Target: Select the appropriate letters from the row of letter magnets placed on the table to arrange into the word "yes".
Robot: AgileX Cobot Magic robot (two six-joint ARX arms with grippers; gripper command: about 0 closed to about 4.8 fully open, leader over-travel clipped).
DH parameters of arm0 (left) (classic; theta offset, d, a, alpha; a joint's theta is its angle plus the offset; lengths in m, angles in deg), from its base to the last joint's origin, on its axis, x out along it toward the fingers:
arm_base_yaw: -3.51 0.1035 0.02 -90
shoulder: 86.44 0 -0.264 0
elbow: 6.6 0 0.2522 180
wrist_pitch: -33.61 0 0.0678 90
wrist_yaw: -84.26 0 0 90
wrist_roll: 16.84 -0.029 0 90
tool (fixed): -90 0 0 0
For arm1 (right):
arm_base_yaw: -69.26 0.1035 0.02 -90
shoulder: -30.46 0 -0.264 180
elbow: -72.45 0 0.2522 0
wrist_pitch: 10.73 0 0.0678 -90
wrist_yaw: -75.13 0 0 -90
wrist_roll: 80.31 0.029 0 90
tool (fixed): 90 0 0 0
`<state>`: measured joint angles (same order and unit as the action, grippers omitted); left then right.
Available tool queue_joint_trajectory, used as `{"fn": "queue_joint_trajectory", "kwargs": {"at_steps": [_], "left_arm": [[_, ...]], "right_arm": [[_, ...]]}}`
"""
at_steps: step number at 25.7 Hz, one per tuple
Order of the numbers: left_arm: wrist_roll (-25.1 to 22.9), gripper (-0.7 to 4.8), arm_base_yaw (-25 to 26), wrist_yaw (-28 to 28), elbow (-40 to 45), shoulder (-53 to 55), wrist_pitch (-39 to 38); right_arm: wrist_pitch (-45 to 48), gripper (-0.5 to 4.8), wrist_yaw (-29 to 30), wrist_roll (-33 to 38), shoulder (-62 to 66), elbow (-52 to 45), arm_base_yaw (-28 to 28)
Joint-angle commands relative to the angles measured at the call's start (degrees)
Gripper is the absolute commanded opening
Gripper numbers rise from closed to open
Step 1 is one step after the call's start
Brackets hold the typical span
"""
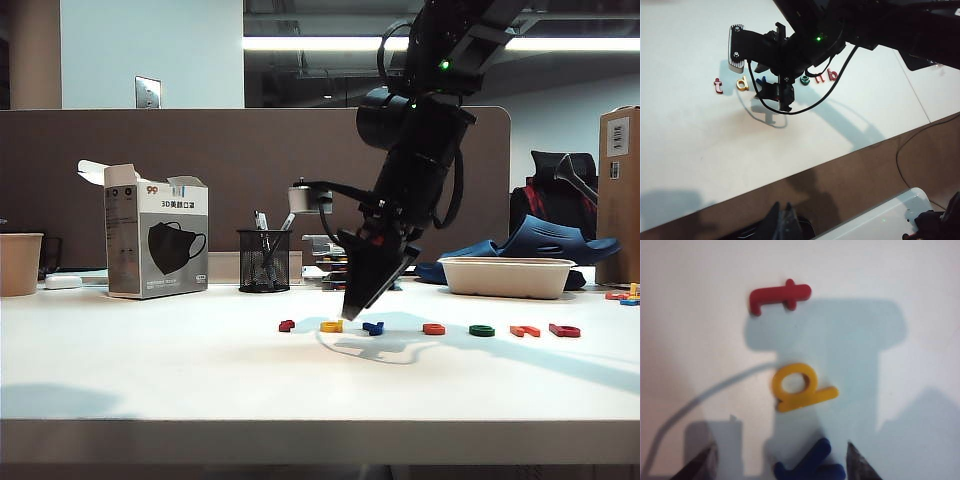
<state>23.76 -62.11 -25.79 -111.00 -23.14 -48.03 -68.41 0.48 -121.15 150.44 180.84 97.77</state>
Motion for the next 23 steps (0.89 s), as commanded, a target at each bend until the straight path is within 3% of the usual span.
{"fn": "queue_joint_trajectory", "kwargs": {"at_steps": [1, 23], "left_arm": [[0.17, -0.06, -0.02, -0.07, -0.24, -0.11, 0.68], [0.15, -0.06, -0.02, 1.25, -0.24, -0.11, 0.7]], "right_arm": [[0.74, 3.23, -0.07, -0.28, 0.39, 0.17, -0.02], [1.36, 3.04, -0.15, -0.39, 4.35, 0.17, -0.98]]}}
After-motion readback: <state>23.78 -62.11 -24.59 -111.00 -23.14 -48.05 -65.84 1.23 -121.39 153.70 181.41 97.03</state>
